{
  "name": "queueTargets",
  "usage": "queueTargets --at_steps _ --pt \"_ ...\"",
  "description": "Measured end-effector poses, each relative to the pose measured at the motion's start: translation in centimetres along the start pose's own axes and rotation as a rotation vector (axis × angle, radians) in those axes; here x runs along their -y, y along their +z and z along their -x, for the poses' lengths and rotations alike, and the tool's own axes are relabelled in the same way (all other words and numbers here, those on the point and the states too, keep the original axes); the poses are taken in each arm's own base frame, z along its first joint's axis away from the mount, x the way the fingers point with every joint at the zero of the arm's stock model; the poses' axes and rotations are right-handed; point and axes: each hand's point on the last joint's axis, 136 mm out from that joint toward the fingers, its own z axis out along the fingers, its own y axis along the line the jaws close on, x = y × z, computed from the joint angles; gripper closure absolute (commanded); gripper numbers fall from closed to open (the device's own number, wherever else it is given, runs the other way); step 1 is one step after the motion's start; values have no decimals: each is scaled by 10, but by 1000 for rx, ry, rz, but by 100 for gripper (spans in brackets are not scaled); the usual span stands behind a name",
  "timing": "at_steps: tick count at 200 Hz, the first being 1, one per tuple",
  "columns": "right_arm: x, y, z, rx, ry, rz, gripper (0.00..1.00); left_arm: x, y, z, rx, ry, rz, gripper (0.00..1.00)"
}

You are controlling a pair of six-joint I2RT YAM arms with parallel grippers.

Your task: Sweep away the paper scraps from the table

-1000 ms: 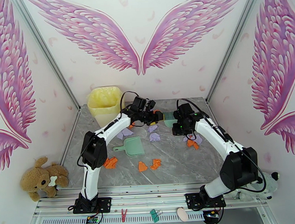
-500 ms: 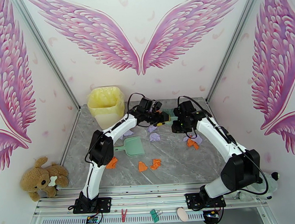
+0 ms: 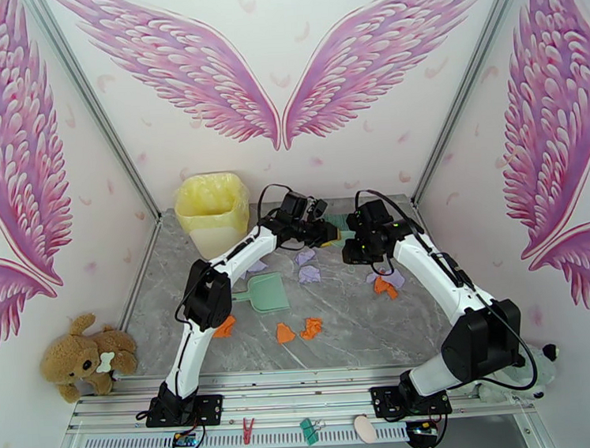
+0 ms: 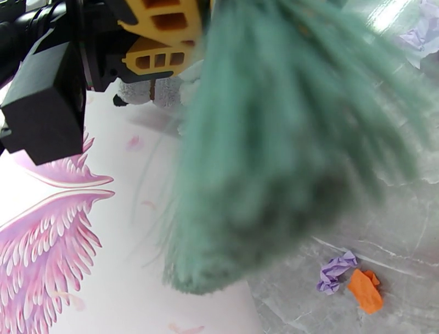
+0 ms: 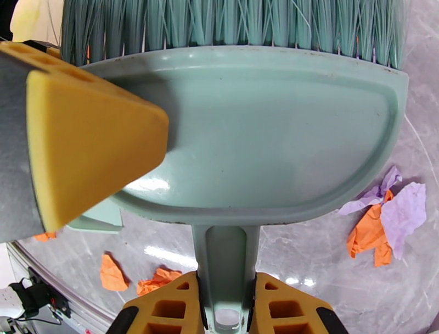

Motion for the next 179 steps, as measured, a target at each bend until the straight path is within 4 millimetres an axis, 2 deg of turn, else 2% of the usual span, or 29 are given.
queueTargets --at_steps 34,62,81,122,149,179 --pt "-2 1 1 1 12 10 73 4 -1 1 0 2 -17 100" --pt "-5 0 2 4 51 37 57 6 -2 2 -1 -9 -24 100" --pt "-5 -1 9 23 111 93 51 8 -2 5 8 -21 -32 100" --pt "13 -15 35 170 455 378 45 32 -10 33 99 -47 -133 100" --pt "5 -24 52 235 588 569 42 45 -18 50 158 -73 -186 100" --pt "-3 -23 61 279 696 723 41 52 -28 70 241 -114 -218 100"
